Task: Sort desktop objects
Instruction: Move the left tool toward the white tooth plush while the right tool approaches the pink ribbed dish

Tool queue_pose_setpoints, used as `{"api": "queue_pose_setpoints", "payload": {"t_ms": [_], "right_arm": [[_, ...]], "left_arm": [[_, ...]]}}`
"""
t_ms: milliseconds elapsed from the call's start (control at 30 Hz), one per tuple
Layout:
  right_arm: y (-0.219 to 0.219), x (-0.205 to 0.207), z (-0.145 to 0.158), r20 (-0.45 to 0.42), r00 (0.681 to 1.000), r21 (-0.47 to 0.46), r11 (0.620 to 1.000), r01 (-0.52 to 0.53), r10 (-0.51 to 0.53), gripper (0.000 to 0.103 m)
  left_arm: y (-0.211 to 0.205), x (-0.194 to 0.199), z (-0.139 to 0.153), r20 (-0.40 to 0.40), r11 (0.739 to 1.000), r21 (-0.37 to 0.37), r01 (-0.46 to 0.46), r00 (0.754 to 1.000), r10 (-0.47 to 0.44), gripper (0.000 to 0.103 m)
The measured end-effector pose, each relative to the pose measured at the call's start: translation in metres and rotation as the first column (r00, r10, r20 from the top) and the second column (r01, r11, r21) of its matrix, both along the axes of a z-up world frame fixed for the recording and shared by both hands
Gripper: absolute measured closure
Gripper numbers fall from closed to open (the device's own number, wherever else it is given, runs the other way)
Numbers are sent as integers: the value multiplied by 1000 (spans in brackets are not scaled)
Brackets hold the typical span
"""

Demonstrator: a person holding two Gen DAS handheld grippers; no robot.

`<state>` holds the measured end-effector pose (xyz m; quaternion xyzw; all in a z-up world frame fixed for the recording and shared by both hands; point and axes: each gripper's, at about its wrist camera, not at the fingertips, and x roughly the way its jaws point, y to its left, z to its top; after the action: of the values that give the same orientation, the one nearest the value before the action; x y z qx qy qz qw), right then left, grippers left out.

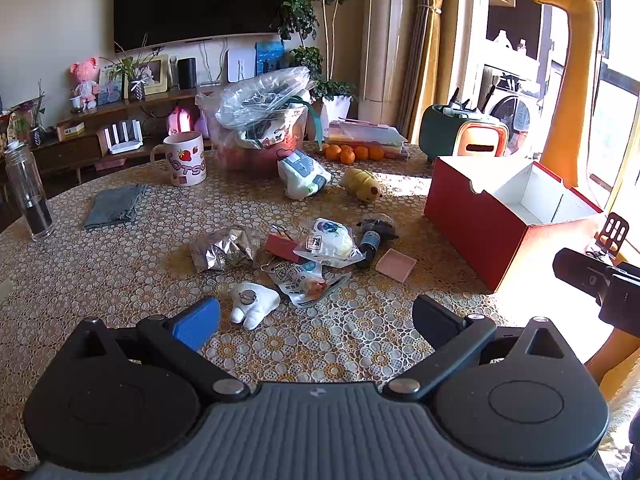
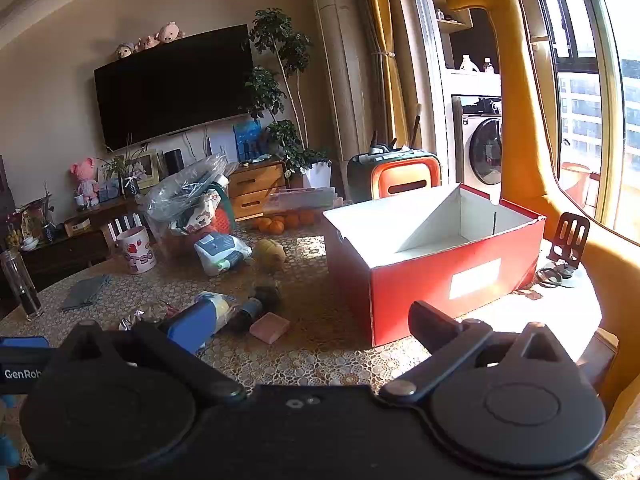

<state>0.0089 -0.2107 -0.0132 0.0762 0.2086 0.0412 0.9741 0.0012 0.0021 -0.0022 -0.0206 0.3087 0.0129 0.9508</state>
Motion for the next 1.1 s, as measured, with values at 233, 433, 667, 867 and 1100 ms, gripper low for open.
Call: {"api": "queue_pose_setpoints", "payload": {"t_ms": [233,433,667,867,1100], "right_arm": [[4,2,-1,-1,1000,1,1000,-2,2,1],[2,2,-2,-7,1000,3,1000,-23,23,1],[3,6,-2,-11,999,-5,999,-36,36,1],[7,11,-4,-18,998,-13,998,-58,58,1],[18,27,-12,-33,993,-49,993,-111,109,1]], "left_arm": [[0,-1,1,2,1000,-1,2,1000,-2,0],[1,-1,1,5,1000,-5,1,1000,-1,0],[1,1,-1,6,1000,-2,1,1000,-1,0],[8,6,-3,8,1000,-9,-13,1000,13,0],[20,20,-16,-1,1000,6,-29,1000,29,0]]}}
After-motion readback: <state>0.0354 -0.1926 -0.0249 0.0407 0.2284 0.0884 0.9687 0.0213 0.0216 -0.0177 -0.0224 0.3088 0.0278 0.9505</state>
